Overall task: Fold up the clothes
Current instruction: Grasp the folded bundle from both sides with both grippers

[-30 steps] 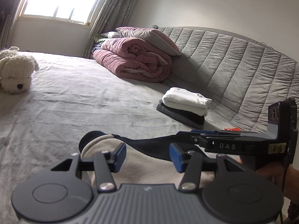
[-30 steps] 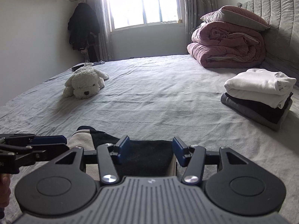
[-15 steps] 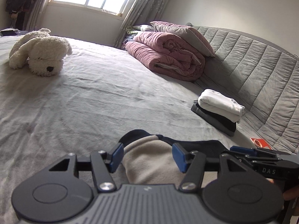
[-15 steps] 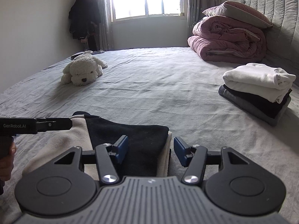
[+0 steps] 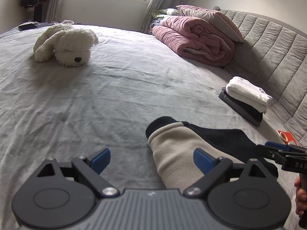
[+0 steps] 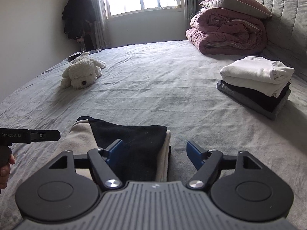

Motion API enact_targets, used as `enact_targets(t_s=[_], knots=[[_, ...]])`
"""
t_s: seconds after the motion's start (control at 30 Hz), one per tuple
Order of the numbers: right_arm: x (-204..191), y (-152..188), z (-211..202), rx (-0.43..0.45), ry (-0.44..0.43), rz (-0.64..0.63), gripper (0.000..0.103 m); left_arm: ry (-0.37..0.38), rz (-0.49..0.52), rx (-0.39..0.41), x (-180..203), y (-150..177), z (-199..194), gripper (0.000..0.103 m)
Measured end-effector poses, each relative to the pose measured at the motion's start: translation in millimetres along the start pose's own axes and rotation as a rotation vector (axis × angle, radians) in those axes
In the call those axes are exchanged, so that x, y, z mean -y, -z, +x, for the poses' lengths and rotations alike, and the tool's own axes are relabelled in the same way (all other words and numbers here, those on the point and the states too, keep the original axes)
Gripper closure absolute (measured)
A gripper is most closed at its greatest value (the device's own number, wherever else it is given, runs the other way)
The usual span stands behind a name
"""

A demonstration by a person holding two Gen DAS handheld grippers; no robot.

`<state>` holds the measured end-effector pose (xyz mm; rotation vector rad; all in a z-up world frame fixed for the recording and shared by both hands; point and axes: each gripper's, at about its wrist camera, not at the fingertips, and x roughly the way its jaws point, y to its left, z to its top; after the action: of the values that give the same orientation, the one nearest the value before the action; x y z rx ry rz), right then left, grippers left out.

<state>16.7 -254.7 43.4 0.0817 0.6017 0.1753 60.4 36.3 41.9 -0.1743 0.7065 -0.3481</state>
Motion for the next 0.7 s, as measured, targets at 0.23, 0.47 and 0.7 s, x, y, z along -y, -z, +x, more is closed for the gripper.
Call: enact_targets(t_s=[0.23, 0.47, 0.7], knots=[[9.5, -1.0, -1.7, -0.104, -0.047, 0.096, 0.004, -0.004, 0.043, -0.076, 10.8, 8.1, -6.1, 0.002], [25.0, 2.9, -3.0, -0.18, -0.109, 0.268, 0.002, 0.03, -0.004, -0.131, 8.6, 11.0, -9.2, 0.002], [35.2, 10.1, 1.2, -0.237, -0.162, 0.363, 0.002, 0.096, -0.079, -0.197, 2.2, 14.5, -6.9, 0.002]])
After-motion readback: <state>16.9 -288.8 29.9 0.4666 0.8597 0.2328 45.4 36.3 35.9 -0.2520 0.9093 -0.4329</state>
